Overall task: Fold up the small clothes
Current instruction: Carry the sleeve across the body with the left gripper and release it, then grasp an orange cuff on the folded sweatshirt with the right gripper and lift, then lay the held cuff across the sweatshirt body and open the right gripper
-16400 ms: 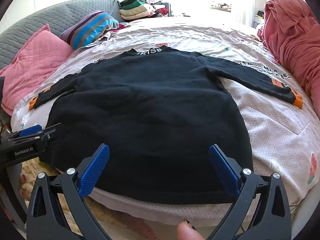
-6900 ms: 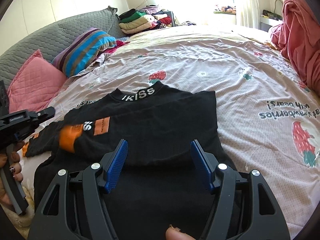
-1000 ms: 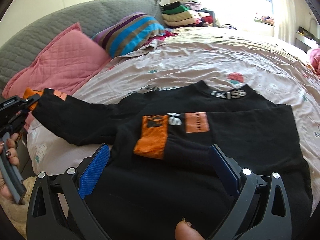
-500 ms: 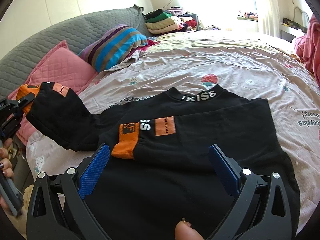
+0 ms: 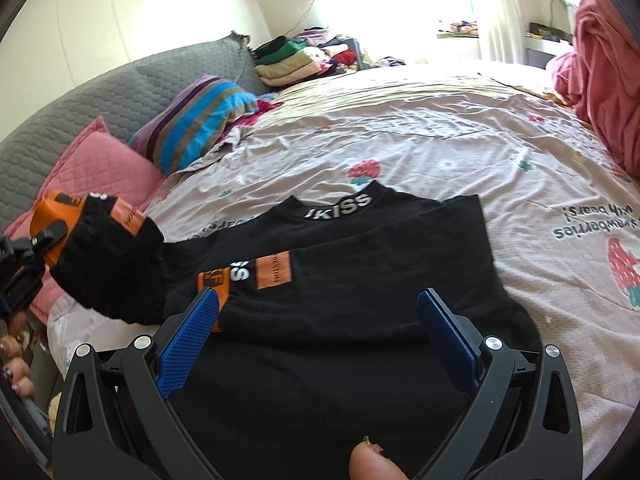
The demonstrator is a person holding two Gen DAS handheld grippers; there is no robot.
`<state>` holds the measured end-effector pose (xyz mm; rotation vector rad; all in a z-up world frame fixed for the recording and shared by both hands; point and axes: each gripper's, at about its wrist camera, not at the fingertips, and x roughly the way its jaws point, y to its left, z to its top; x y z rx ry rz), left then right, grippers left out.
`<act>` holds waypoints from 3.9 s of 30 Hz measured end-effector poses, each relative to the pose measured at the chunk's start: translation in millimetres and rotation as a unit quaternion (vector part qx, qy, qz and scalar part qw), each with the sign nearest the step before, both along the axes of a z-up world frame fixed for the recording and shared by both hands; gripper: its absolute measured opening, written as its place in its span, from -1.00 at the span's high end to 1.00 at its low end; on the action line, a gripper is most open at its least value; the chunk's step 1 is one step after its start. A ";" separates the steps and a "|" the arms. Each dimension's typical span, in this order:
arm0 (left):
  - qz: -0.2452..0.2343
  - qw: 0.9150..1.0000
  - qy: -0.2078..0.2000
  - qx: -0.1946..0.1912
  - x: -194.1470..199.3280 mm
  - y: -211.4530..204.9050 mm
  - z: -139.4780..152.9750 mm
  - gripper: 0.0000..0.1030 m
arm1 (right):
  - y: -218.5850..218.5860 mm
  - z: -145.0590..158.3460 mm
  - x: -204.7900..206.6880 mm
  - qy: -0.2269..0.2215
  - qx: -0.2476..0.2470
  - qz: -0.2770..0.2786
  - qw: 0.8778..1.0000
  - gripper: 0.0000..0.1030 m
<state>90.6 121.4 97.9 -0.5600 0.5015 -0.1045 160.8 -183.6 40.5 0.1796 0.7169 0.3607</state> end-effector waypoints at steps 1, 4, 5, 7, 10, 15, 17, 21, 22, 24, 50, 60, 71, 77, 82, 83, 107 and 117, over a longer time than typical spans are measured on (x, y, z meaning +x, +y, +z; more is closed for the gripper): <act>-0.005 1.000 0.002 0.001 1.6 -3.8 -1.0 0.94 | -3.8 -0.1 0.3 0.000 0.002 -0.004 1.000 -0.91; -0.020 1.000 0.009 -0.001 7.2 -13.7 -6.4 0.94 | -13.7 -1.4 1.2 0.002 0.004 -0.015 1.000 -0.91; -0.025 1.000 0.013 -0.002 9.6 -17.6 -9.2 0.94 | -16.4 -1.7 1.6 0.003 0.005 -0.018 1.000 -0.91; -0.033 0.999 0.019 -0.003 12.4 -22.8 -13.2 0.94 | -22.1 -2.8 2.0 0.005 0.007 -0.023 1.000 -0.91; -0.047 0.998 0.032 -0.004 18.3 -32.6 -20.9 0.94 | -28.3 -3.8 2.9 0.005 0.007 -0.028 1.000 -0.91; -0.070 0.996 0.056 -0.005 28.0 -47.5 -37.8 0.94 | -37.9 -5.1 3.3 0.005 0.007 -0.035 0.999 -0.91; -0.082 0.994 0.067 -0.005 32.1 -55.4 -45.5 0.94 | -41.9 -5.6 4.1 0.006 0.009 -0.039 0.999 -0.91; -0.107 0.990 0.088 -0.002 38.1 -70.7 -59.7 0.87 | -48.8 -7.3 6.0 0.012 0.012 -0.047 0.999 -0.91; -0.112 0.989 0.094 -0.007 39.4 -73.0 -63.7 0.86 | -49.7 -7.9 6.3 0.014 0.012 -0.048 0.999 -0.91; -0.124 0.987 0.107 -0.009 41.4 -76.6 -70.8 0.63 | -50.4 -8.9 6.6 0.016 0.012 -0.049 0.999 -0.91; 0.005 0.987 0.129 0.091 16.7 -21.3 -51.7 -0.82 | 46.5 -68.8 2.9 0.121 -0.015 0.090 0.988 0.20; 0.057 0.988 0.112 0.086 0.6 11.6 -38.6 -0.82 | 51.4 -0.1 17.9 0.004 -0.014 0.133 0.991 0.86; 0.063 0.989 0.113 0.077 -2.8 22.4 -41.5 -0.82 | 29.6 59.4 54.0 -0.096 -0.075 0.101 0.987 0.89; 0.057 0.988 0.116 0.079 0.6 21.2 -44.2 -0.82 | 0.1 49.0 65.2 -0.096 -0.085 0.063 0.990 0.89; 0.046 0.988 0.119 0.091 7.8 13.5 -46.7 -0.82 | -12.4 33.9 63.5 -0.093 -0.090 0.047 0.990 0.89; 0.043 0.987 0.120 0.096 9.6 10.1 -46.6 -0.82 | -12.7 32.2 62.9 -0.093 -0.092 0.045 0.990 0.89; -0.021 0.975 0.158 0.152 76.3 -44.5 -69.3 -0.82 | -30.6 -1.0 71.9 -0.057 -0.104 0.011 0.993 0.34; -0.038 0.976 0.153 0.153 95.1 -47.8 -74.8 -0.51 | -4.0 -24.6 66.9 -0.019 -0.118 0.062 0.991 0.31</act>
